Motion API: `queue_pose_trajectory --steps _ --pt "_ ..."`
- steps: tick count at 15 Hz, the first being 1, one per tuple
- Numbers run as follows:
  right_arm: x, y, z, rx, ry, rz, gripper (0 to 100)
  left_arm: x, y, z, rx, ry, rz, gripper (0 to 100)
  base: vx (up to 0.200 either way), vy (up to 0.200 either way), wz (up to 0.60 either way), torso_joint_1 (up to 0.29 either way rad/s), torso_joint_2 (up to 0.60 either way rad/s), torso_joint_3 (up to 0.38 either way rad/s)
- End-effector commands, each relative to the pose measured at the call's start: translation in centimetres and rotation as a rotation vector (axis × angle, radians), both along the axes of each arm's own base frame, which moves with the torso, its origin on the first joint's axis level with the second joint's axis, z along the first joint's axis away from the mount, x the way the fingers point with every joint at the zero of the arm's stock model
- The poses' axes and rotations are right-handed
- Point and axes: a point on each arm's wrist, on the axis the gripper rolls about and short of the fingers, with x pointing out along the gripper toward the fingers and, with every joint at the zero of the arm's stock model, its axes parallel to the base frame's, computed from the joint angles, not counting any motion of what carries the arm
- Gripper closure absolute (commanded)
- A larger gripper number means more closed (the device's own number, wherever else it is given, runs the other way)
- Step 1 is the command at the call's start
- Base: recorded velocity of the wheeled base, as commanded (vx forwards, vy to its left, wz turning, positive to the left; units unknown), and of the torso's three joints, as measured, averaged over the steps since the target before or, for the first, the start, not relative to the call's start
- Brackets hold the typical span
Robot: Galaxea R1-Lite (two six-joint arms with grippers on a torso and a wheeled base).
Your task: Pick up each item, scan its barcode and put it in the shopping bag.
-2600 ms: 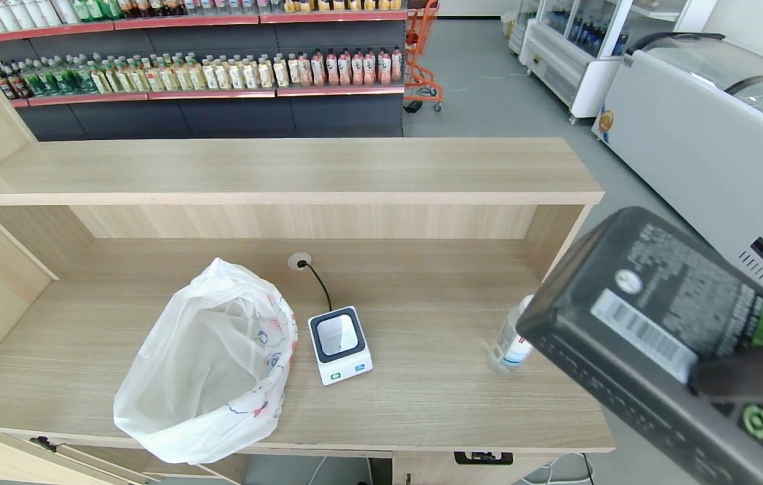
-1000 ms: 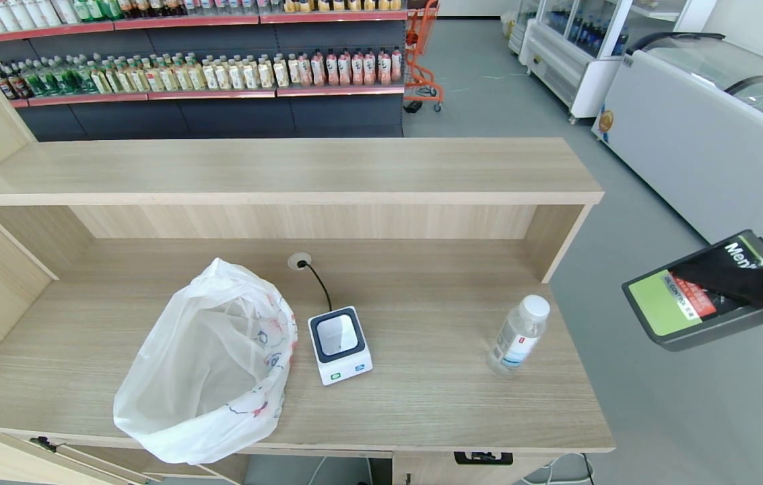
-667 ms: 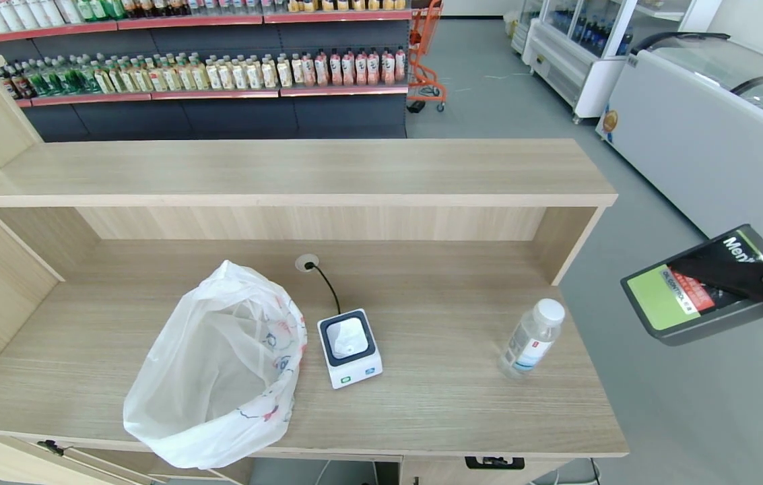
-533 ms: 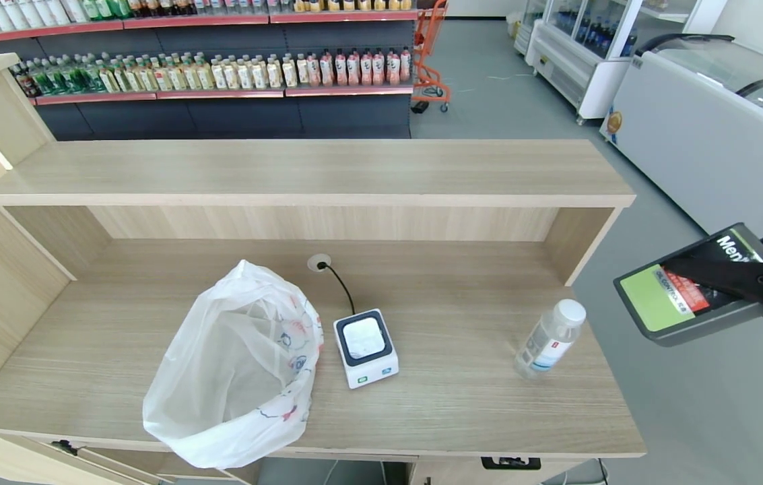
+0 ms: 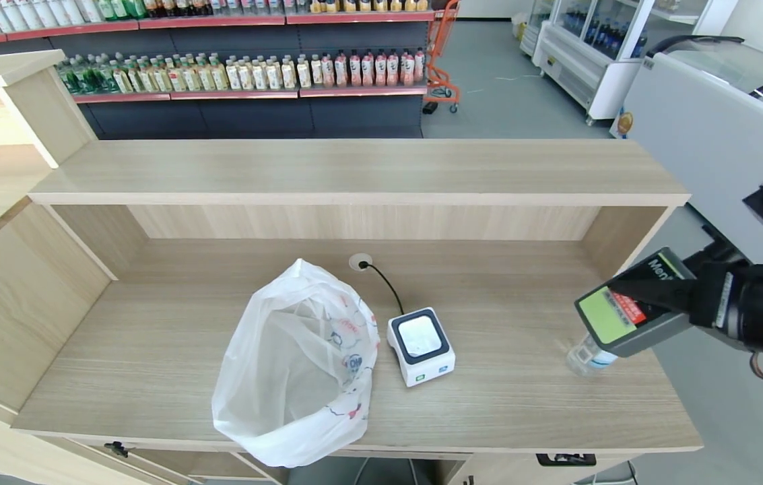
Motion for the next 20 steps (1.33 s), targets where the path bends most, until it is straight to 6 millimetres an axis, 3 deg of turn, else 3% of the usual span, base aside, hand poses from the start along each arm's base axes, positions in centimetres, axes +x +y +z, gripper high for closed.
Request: queue_pose_trajectory --steps 1,4,5,7,11,20 --pt "4.3 3.0 -2.8 -0.061 0.057 0.054 100 0.0 0.0 0.0 -0.002 -0.002 0.000 0 0.000 0.000 0.00 0.000 0.00 0.000" --pt "5.9 6.7 -3.2 -0.057 0.070 0.138 100 0.0 0.0 0.0 -0.003 0.000 0.000 0 0.000 0.000 0.00 0.000 0.00 0.000" --pt "6.3 7.1 -3.7 -0.082 0.074 0.153 100 0.0 0.0 0.0 -0.003 0.000 0.000 0 0.000 0.000 0.00 0.000 0.00 0.000" --pt "8.3 7.2 -6.6 -0.259 0.072 0.216 100 0.0 0.0 0.0 -0.003 0.000 0.000 0 0.000 0.000 0.00 0.000 0.00 0.000" --pt "10.6 7.7 -9.2 -0.291 0.122 0.220 100 0.0 0.0 0.0 -0.003 0.000 0.000 0 0.000 0.000 0.00 0.000 0.00 0.000" --pt "13.1 9.9 -12.4 -0.311 0.010 0.323 100 0.0 0.0 0.0 -0.003 -0.002 0.000 0 0.000 0.000 0.00 0.000 0.00 0.000"
